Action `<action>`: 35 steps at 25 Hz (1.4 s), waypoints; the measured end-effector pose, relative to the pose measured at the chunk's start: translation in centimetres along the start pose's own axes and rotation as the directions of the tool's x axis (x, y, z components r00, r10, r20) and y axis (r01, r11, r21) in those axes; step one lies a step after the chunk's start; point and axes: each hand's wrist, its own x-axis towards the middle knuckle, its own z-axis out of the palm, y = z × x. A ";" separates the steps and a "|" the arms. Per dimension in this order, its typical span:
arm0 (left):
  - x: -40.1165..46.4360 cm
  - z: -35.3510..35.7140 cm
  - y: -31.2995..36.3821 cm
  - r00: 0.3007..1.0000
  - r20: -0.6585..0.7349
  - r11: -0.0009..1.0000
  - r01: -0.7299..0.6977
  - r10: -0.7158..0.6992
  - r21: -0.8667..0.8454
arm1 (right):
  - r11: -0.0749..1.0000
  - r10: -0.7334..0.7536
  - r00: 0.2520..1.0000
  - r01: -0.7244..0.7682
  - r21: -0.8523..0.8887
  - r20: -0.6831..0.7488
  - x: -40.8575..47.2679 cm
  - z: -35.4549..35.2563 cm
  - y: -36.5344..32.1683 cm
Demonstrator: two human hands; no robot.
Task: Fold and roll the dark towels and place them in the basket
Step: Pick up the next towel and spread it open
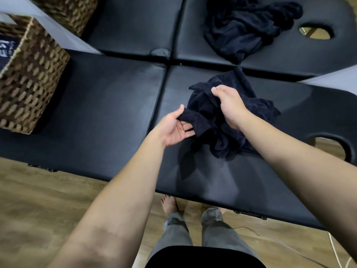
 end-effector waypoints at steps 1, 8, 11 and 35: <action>0.0 0.7 0.8 0.999 0.016 0.999 -0.031 0.032 -0.037 | 0.997 -0.023 1.000 0.022 0.078 0.012 -0.3 0.1 -0.9; -0.4 3.3 4.2 0.987 0.010 0.949 -0.150 0.159 -0.278 | 0.933 -0.260 0.963 0.270 0.238 -0.073 -1.5 -0.1 -3.5; -0.5 3.8 4.1 0.989 0.019 0.937 -0.135 0.150 -0.323 | 0.942 -0.213 0.975 0.221 0.252 -0.057 -1.6 -0.2 -3.3; -0.6 4.9 3.9 0.690 0.233 0.331 -0.580 0.686 0.744 | 0.853 0.087 0.939 -0.243 0.462 0.334 -3.6 -2.5 -2.9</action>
